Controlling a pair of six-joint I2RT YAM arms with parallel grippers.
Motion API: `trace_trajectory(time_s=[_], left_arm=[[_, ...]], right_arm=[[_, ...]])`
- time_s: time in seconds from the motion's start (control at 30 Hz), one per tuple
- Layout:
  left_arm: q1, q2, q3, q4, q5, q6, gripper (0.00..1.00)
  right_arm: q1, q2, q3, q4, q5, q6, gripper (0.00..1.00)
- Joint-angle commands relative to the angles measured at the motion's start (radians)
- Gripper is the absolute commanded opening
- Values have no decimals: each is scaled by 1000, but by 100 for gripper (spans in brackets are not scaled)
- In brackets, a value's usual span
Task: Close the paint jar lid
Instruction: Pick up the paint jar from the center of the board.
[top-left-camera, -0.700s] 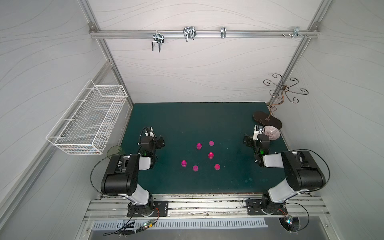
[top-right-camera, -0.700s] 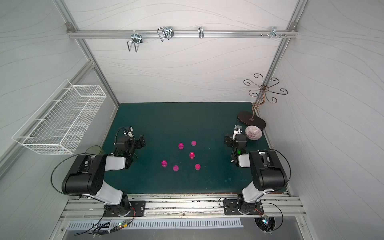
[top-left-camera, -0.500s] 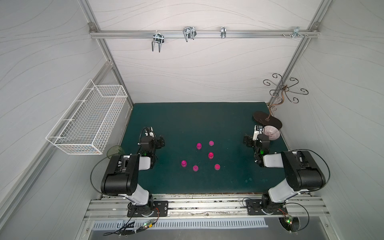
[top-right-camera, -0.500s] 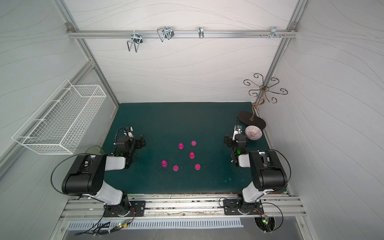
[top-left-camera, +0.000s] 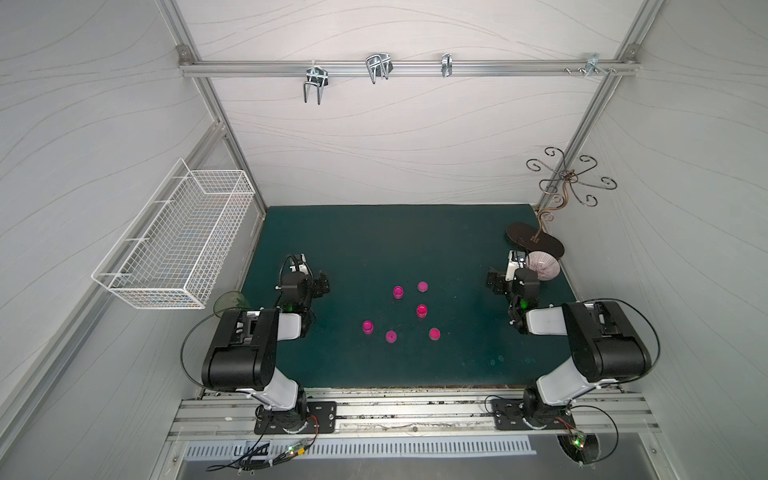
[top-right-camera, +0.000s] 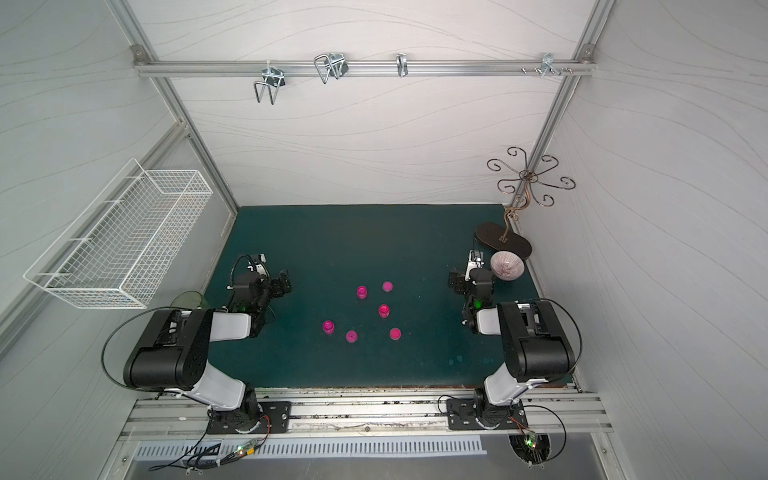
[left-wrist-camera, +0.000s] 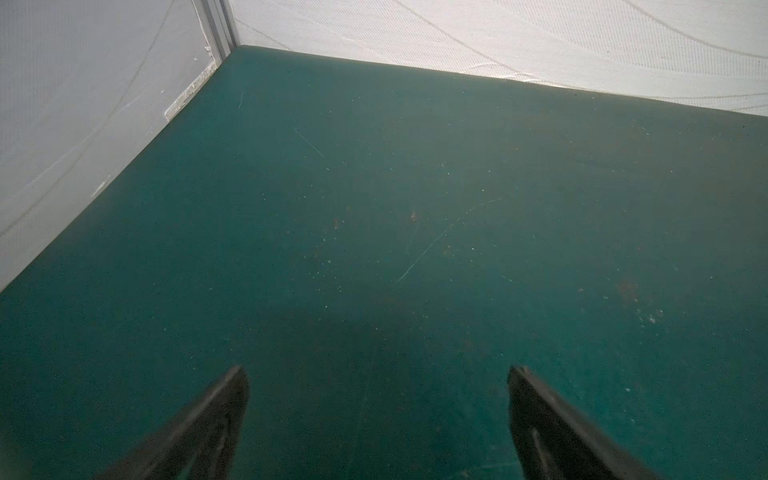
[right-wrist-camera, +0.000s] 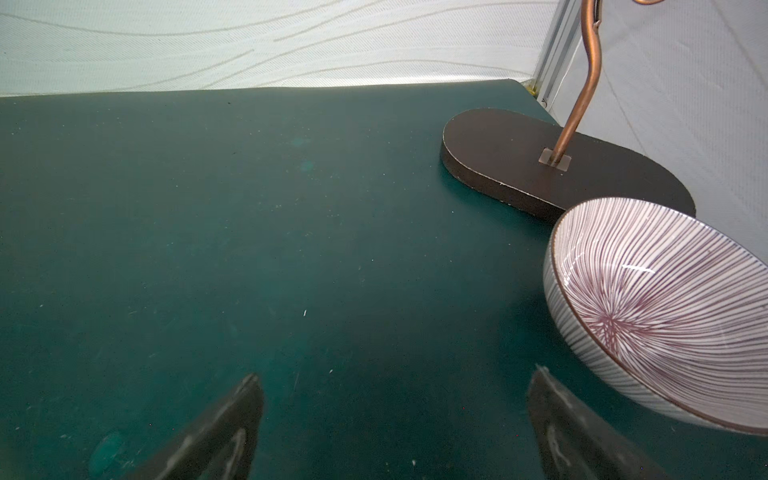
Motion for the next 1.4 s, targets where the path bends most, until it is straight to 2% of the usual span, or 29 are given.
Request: trace_trajectory(time_s=[0.0, 0.03, 0.1, 0.17, 0.27, 0.3, 0.43, 0.53, 0.63, 0.77, 0.9, 1.13, 1.37], left_arm=[[11, -53, 15, 17, 82, 18, 100], [6, -103, 35, -63, 95, 26, 100], [-24, -217, 85, -258, 72, 21, 100], [-62, -335, 103, -385, 78, -57, 100], [-196, -505, 87, -444, 47, -132, 100], [-237, -549, 95, -474, 21, -178, 100], [-328, -630, 153, -636, 82, -294, 100], [-411, -665, 127, -685, 81, -272, 100], [-474, -707, 52, -657, 67, -238, 100], [-478, -774, -79, -515, 152, -244, 100], [-478, -848, -144, -461, 214, -240, 100], [-478, -931, -194, -425, 266, -231, 100], [-478, -946, -192, -436, 289, -218, 100]], right_arm=[[30, -62, -22, 21, 27, -23, 99], [83, -138, 1, -77, 108, -62, 99], [156, -265, 81, -332, 152, -68, 99], [176, -340, 162, -584, 16, 37, 99], [255, -367, 303, -925, -87, 152, 99], [307, -362, 346, -1024, -91, 170, 99], [528, -315, 471, -1300, -78, 247, 99], [616, -281, 483, -1339, -148, 304, 99], [671, -208, 513, -1358, -181, 332, 99], [722, -80, 587, -1387, -191, 335, 98], [723, 37, 656, -1398, -196, 347, 92], [724, 168, 762, -1445, -174, 354, 79], [719, 226, 781, -1451, -153, 357, 62]])
